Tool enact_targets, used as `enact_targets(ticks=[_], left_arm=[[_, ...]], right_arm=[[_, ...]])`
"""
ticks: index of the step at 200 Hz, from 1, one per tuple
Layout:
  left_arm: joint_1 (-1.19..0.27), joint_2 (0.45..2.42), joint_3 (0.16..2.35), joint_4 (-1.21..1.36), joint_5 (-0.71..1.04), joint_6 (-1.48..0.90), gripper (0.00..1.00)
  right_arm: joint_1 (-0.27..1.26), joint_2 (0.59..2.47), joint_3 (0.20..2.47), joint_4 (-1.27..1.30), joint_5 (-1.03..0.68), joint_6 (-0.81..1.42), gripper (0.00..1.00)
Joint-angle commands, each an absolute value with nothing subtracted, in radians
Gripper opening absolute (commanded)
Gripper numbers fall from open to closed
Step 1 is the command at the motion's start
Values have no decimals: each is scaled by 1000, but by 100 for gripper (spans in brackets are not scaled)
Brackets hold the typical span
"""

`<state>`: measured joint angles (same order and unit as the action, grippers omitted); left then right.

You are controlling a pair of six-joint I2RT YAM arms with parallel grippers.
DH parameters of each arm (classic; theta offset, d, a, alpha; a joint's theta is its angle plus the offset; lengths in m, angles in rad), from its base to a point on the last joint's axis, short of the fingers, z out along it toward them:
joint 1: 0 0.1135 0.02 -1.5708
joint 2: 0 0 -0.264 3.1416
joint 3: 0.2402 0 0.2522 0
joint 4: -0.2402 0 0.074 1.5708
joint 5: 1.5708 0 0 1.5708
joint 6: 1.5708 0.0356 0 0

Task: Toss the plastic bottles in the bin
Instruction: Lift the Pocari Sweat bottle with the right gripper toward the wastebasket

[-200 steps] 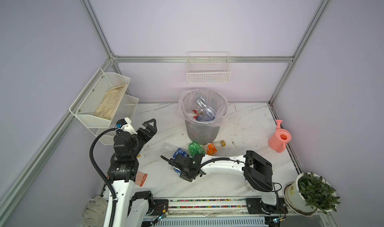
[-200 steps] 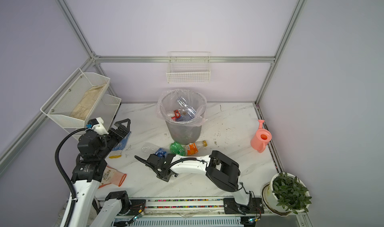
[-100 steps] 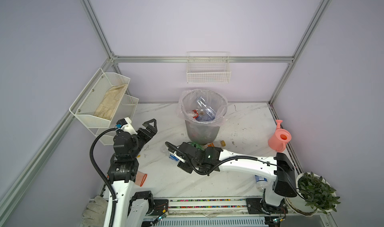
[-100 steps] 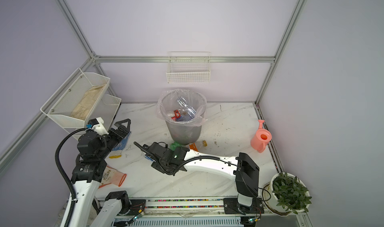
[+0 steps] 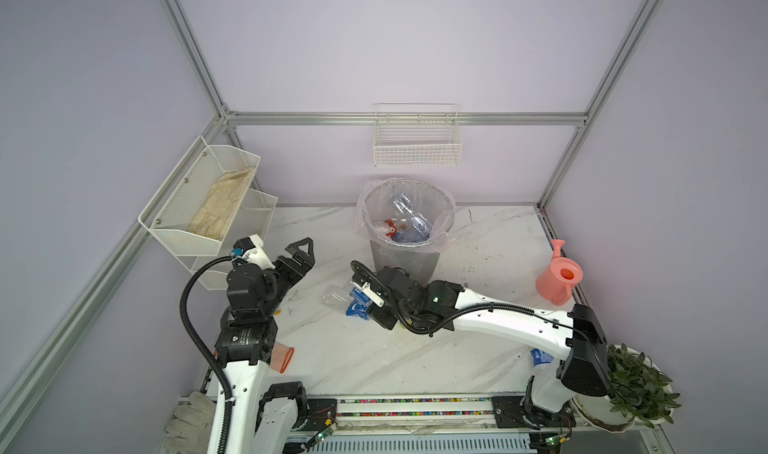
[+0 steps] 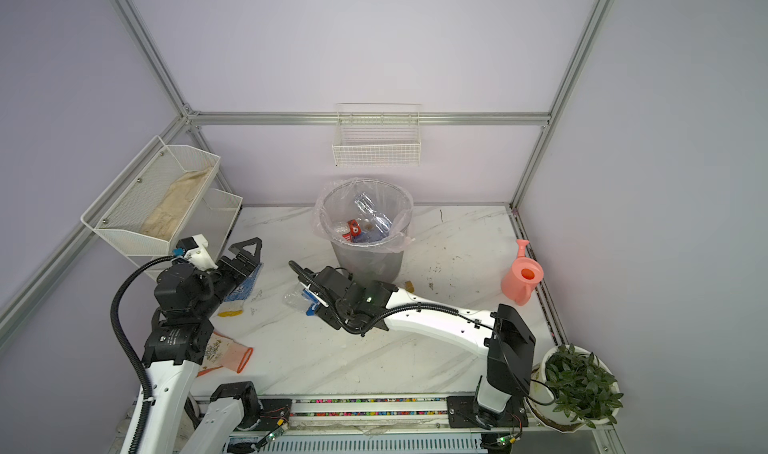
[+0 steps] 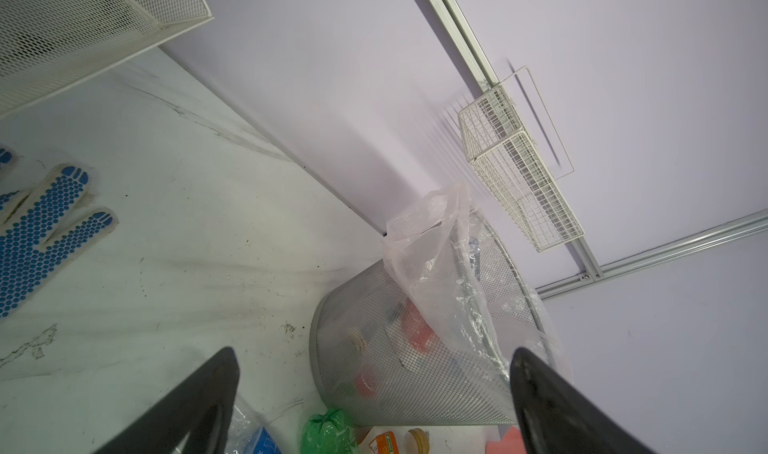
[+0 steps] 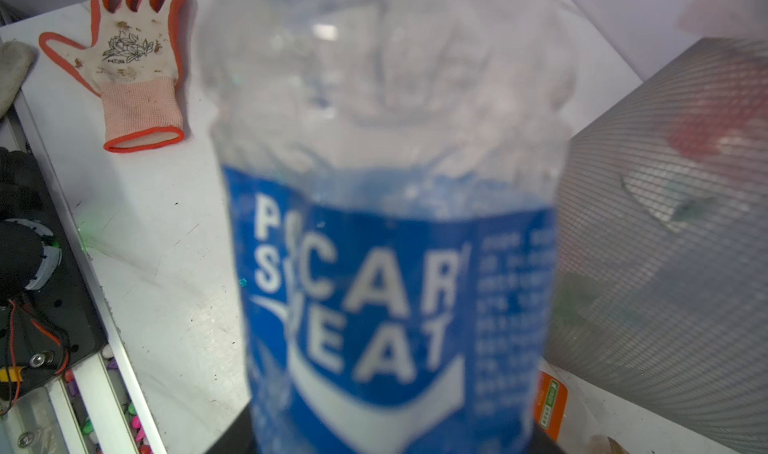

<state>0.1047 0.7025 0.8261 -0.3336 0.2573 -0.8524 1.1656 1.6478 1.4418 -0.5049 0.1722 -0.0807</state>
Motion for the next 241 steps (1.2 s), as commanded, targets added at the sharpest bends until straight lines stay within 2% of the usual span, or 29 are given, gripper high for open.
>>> enact_targets(ticks=[1, 152, 241], left_arm=[[112, 701, 835, -311, 277, -836, 100], [112, 702, 848, -314, 282, -828, 100], [112, 698, 857, -316, 285, -825, 100]], right_arm=[[1167, 1619, 1430, -480, 155, -85, 38], [1157, 1571, 1448, -476, 184, -87, 37], [1157, 1502, 1640, -474, 235, -145, 31]])
